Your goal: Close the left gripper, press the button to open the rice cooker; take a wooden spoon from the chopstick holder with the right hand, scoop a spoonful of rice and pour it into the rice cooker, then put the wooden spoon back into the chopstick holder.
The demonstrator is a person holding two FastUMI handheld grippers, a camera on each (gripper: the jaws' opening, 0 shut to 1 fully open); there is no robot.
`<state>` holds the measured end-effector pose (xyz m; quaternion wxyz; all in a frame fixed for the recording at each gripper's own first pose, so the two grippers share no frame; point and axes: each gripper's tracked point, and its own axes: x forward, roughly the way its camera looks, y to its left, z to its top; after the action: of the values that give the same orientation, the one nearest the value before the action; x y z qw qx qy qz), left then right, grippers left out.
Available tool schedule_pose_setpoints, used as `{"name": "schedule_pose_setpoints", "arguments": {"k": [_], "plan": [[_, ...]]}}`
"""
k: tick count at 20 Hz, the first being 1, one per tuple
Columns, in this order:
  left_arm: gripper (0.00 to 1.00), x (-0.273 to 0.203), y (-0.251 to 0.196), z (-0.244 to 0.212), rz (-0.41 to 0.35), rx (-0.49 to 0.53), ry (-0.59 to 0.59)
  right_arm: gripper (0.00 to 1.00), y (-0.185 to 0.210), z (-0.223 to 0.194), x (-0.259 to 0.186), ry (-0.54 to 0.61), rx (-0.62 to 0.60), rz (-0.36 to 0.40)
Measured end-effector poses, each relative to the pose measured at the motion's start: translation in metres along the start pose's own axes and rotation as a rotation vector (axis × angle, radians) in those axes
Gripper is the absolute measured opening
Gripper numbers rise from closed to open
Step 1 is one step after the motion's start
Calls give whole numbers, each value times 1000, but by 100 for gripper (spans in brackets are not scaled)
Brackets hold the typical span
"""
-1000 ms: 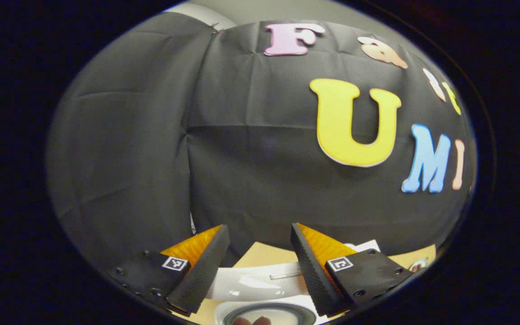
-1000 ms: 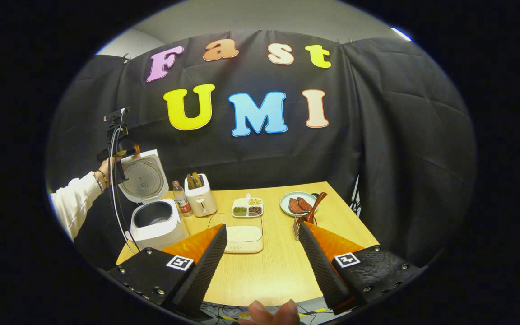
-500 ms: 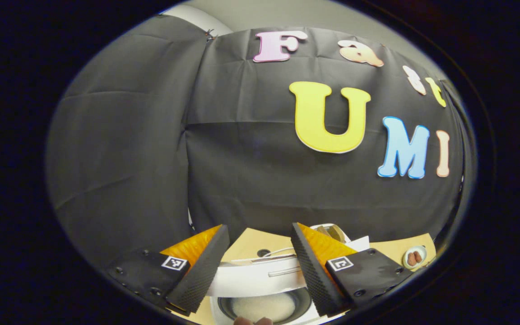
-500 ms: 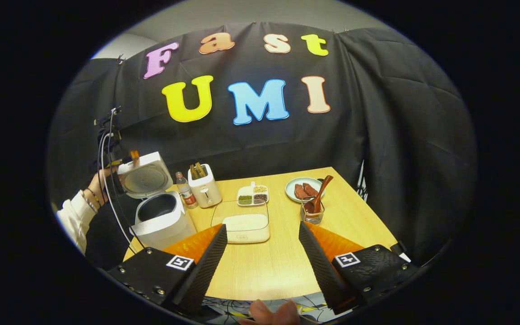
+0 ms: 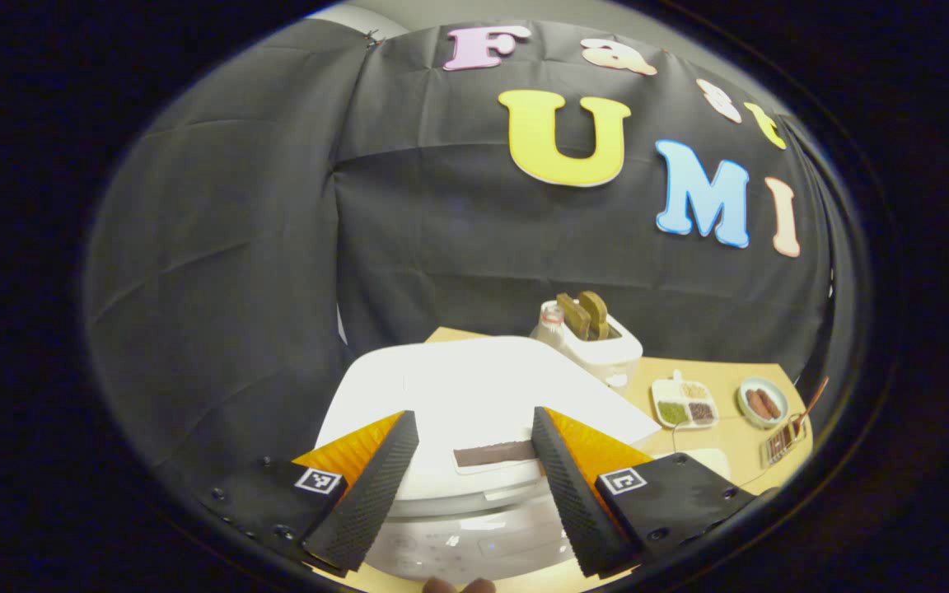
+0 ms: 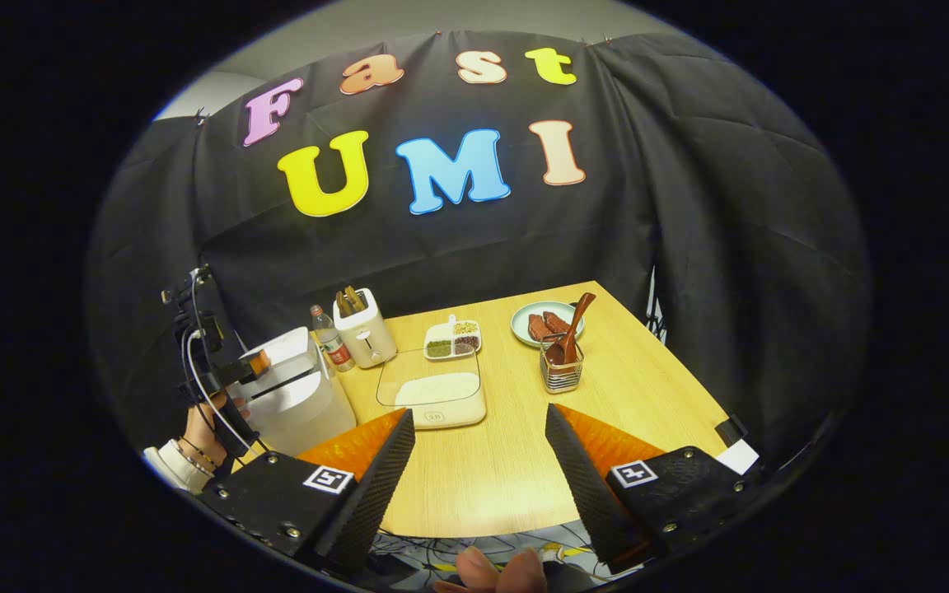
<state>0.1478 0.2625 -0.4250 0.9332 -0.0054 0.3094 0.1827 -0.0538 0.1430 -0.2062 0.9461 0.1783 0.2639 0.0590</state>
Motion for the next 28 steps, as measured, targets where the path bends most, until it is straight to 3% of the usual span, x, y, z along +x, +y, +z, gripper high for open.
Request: {"name": "schedule_pose_setpoints", "arguments": {"k": [1,2,6,7,10,11,14,16,23,24,26,28], "plan": [[94,2,0,-25,-2,-3,74,98,1,-1,-1,3,6,0],[100,-5,-1,-10,-9,-4,6,98,2,-4,0,6,13,4],[100,1,-2,-19,-9,19,14,98,3,-6,-1,10,33,9],[96,-2,-4,-15,-16,24,4,98,4,-3,-2,6,39,10],[95,-19,-16,-17,-65,0,13,98,1,2,-3,-9,29,1],[100,-26,-20,-13,-80,-7,-2,98,0,2,-3,-8,31,0],[95,-46,-32,-2,-101,27,-38,98,-1,0,-6,-6,28,-3],[100,-66,-45,11,-136,27,-66,98,-5,0,-7,-6,8,-12],[95,-168,-83,45,-237,-33,-148,98,-21,26,-2,-64,-18,5],[100,-184,-90,49,-251,-43,-156,98,-25,30,-1,-77,-23,11],[94,-218,-104,57,-272,-54,-177,98,-40,43,-1,-108,-34,22],[98,-251,-119,69,-285,-55,-208,98,-62,61,-4,-145,-37,36]]}}
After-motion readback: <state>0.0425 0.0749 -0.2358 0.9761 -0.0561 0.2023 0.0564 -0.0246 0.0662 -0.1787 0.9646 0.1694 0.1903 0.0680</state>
